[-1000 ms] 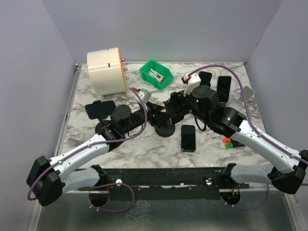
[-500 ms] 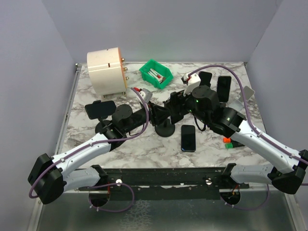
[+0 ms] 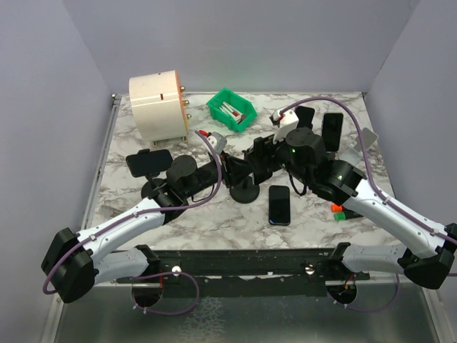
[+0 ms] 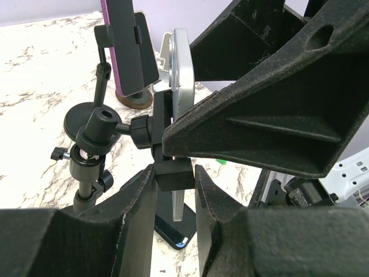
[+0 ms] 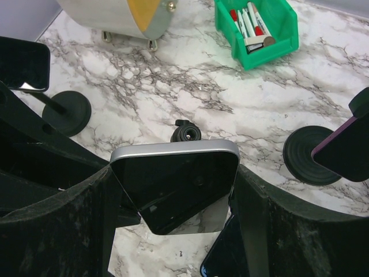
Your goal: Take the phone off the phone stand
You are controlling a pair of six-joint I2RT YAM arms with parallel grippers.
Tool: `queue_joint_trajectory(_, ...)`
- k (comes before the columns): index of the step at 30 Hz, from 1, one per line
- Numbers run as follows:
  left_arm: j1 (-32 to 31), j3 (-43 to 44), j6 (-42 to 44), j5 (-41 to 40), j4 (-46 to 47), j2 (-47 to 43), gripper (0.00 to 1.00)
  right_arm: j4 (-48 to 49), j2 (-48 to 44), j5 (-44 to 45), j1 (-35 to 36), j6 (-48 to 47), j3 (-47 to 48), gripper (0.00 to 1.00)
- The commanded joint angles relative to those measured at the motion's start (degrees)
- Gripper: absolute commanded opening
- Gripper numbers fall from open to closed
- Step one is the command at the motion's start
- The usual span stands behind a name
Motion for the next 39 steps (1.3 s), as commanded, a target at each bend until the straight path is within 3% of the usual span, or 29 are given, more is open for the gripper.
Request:
queue_joint_trajectory(1, -0.3, -0.7, 1.8, -0.9, 2.1, -1.2, 0.0, -0.2, -1.6, 1.5, 0.0, -0.3, 0.0, 0.2)
queue_joint_trajectory(6, -0.3, -1.6, 2.3, -1.7, 2.1, -2.4, 0.0, -1.8, -1.8, 3.8, -0.1, -0.9, 0.2, 0.01)
queue_joint_trajectory(19, -0.2, -4.3, 2.2, -0.7, 3.4, -4.7, 0.0, -1.8, -2.6, 6.0, 0.0, -1.7, -2.0, 0.01)
queue_joint_trajectory(30, 0.2, -4.7, 0.0, 2.6, 6.1, -3.4, 0.0, 3.3, -5.3, -0.7, 0.0, -1.4, -6.1, 0.0)
queue_joint_trajectory(39, 0.2, -3.2, -0.5, 4.3, 7.0, -2.7, 0.0, 6.3, -3.4, -6.9, 0.0, -0.9, -3.9, 0.0)
